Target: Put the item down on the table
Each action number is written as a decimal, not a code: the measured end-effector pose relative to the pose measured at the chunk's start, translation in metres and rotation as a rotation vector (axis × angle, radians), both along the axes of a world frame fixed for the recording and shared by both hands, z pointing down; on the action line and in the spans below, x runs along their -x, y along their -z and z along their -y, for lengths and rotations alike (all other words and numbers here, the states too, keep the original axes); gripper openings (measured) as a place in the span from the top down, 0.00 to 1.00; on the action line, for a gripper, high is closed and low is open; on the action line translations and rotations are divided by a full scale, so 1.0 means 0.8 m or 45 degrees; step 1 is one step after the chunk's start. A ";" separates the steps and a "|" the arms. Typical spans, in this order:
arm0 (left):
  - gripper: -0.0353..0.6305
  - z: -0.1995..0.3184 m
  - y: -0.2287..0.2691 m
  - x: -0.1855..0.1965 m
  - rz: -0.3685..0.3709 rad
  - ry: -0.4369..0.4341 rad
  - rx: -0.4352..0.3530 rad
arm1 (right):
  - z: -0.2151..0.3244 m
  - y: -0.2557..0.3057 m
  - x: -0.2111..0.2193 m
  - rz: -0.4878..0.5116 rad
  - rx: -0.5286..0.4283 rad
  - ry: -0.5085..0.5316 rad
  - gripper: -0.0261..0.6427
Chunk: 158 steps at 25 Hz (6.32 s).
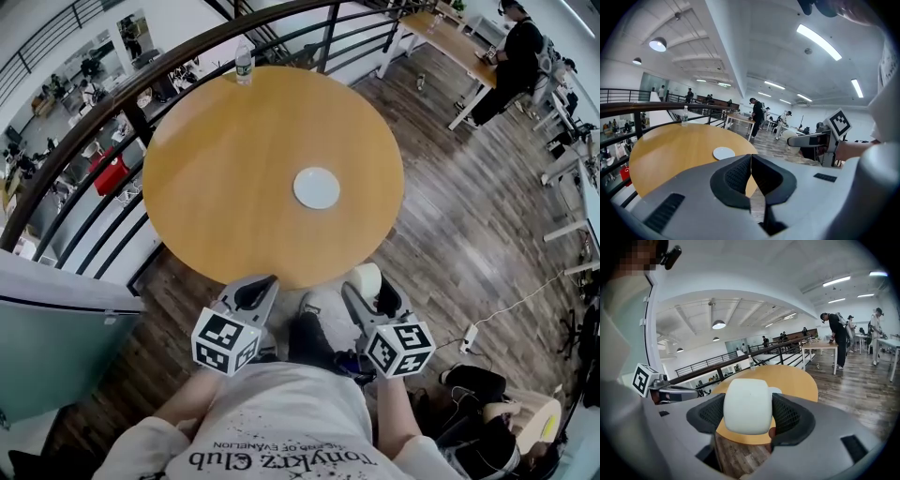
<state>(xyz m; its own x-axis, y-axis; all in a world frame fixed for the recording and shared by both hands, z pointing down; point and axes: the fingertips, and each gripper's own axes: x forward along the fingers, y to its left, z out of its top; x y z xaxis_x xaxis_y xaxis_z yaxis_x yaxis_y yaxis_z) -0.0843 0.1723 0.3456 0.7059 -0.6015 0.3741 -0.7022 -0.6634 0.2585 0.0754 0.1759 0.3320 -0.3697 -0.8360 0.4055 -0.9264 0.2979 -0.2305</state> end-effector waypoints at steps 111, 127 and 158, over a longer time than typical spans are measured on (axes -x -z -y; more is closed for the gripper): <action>0.91 0.374 -0.146 -0.041 0.061 0.249 0.221 | 0.420 -0.231 0.013 -0.207 0.418 0.451 0.47; 0.91 0.370 -0.167 -0.028 0.058 0.284 0.263 | 0.430 -0.291 0.028 -0.326 0.485 0.503 0.47; 0.91 0.354 -0.180 -0.011 0.073 0.306 0.301 | 0.427 -0.339 0.043 -0.543 0.563 0.583 0.47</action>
<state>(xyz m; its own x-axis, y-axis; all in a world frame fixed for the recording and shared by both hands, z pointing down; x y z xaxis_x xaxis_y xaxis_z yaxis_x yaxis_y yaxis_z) -0.0753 -0.1110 0.4892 0.5280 -0.6401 0.5581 -0.8492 -0.4034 0.3406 0.0411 -0.1655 0.6033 -0.3769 -0.3641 0.8517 -0.7682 0.6366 -0.0678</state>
